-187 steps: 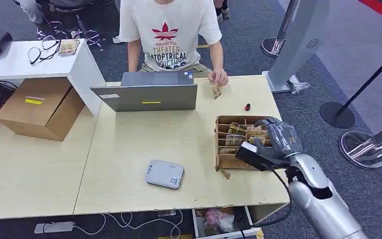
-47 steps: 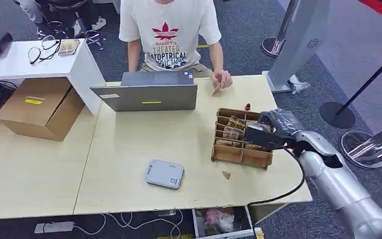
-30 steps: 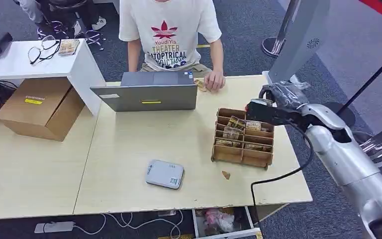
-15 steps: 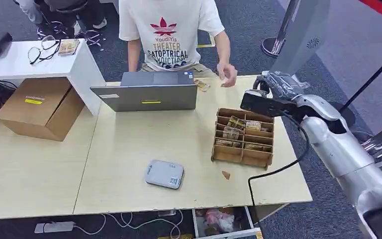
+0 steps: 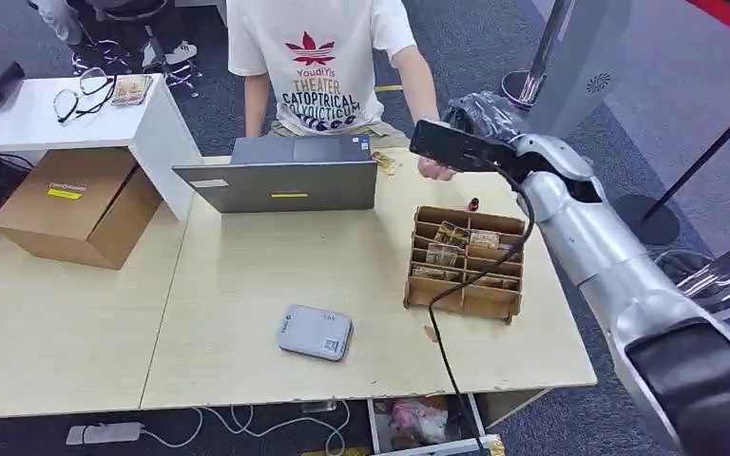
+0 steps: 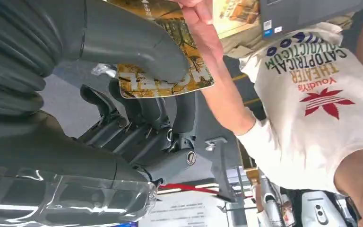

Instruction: Pass the card to the sensor for recognition and then transmit it.

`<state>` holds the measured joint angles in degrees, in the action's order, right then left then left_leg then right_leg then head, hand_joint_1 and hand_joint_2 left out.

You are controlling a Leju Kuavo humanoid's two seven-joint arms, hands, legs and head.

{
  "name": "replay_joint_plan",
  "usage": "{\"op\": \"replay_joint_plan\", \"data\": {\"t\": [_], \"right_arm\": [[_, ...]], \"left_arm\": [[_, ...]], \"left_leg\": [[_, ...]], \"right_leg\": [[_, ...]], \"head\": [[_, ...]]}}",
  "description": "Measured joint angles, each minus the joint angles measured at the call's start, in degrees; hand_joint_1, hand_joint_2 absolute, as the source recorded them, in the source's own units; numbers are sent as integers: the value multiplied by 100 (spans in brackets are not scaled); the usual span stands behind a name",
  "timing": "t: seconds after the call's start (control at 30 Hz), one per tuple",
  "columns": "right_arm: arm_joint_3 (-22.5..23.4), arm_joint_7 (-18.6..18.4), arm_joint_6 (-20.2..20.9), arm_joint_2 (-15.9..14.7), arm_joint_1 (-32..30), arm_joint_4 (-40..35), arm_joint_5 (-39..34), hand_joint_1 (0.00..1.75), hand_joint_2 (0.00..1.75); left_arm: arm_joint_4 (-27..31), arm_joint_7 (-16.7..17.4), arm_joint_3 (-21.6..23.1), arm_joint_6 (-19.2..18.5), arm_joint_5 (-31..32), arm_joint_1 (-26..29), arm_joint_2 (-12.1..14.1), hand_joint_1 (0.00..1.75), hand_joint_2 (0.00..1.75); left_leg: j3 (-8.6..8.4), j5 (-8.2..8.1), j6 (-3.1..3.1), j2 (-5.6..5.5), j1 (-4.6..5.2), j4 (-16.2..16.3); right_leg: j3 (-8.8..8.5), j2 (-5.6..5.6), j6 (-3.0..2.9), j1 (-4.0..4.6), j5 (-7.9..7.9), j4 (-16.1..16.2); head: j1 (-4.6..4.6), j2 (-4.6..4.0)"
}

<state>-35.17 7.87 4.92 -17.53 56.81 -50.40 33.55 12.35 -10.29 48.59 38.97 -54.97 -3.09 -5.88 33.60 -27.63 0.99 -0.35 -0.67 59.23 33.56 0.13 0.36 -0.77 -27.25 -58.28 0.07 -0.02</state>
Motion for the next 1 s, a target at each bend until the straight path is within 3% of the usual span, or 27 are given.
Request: {"op": "replay_joint_plan", "data": {"t": [0.07, 0.33, 0.37, 0.6, 0.63, 0.67, 0.7, 0.73, 1.0], "right_arm": [[-18, 4, 0, 129, 78, 184, 4, 173, 175], [-85, 197, -74, 527, 187, 789, 22, 166, 175], [-94, 201, -90, 559, 186, 839, 22, 159, 175], [-146, 247, -131, 662, 154, 1095, 20, 159, 175], [-149, 256, -135, 666, 141, 1119, 20, 147, 175], [-153, 262, -140, 671, 131, 1134, 22, 28, 175], [-157, 273, -142, 675, 120, 1156, 20, 28, 175], [-162, 282, -142, 675, 107, 1171, 20, 0, 175], [-197, 299, -157, 684, -29, 1217, 22, 0, 175]], "left_arm": [[0, -13, 0, 11, -9, 0, -7, 0, 0], [2, -225, 0, 59, -107, 7, -81, 0, 0], [2, -230, 0, 61, -114, 8, -90, 0, 0], [2, -359, 0, 105, -144, 24, -111, 0, 0], [2, -371, 0, 109, -144, 24, -111, 0, 0], [2, -380, 0, 109, -144, 24, -111, 0, 0], [2, -398, 0, 111, -144, 24, -111, 0, 0], [2, -411, 0, 111, -144, 24, -111, 0, 0], [2, -411, 0, 114, -142, 24, -109, 0, 0]], "left_leg": [[0, 0, 0, 0, 0, 0], [0, 0, 0, 0, 1, 0], [-1, 0, 0, 0, 1, 0], [0, -1, 0, 0, 1, 0], [-1, -1, 0, 0, 1, 0], [-1, -1, 0, 0, 1, 0], [-1, -1, 0, 0, 0, 0], [-1, -1, 0, 0, 0, 0], [-1, -1, 0, 0, 1, 0]], "right_leg": [[0, 0, 0, 0, 0, 0], [0, 0, 0, -1, 0, 1], [0, 0, 0, -1, 0, 1], [0, 0, 0, 0, 0, 1], [1, 0, 0, 0, 0, 1], [1, 0, 0, 0, 0, 1], [1, 0, 0, 0, 0, 1], [1, 0, 0, 0, 0, 1], [1, 0, 0, 0, 0, 1]], "head": [[-2, 0], [0, 0], [-2, 0], [0, 0], [-2, 0], [-2, 0], [-2, 0], [0, 0], [0, 0]]}}
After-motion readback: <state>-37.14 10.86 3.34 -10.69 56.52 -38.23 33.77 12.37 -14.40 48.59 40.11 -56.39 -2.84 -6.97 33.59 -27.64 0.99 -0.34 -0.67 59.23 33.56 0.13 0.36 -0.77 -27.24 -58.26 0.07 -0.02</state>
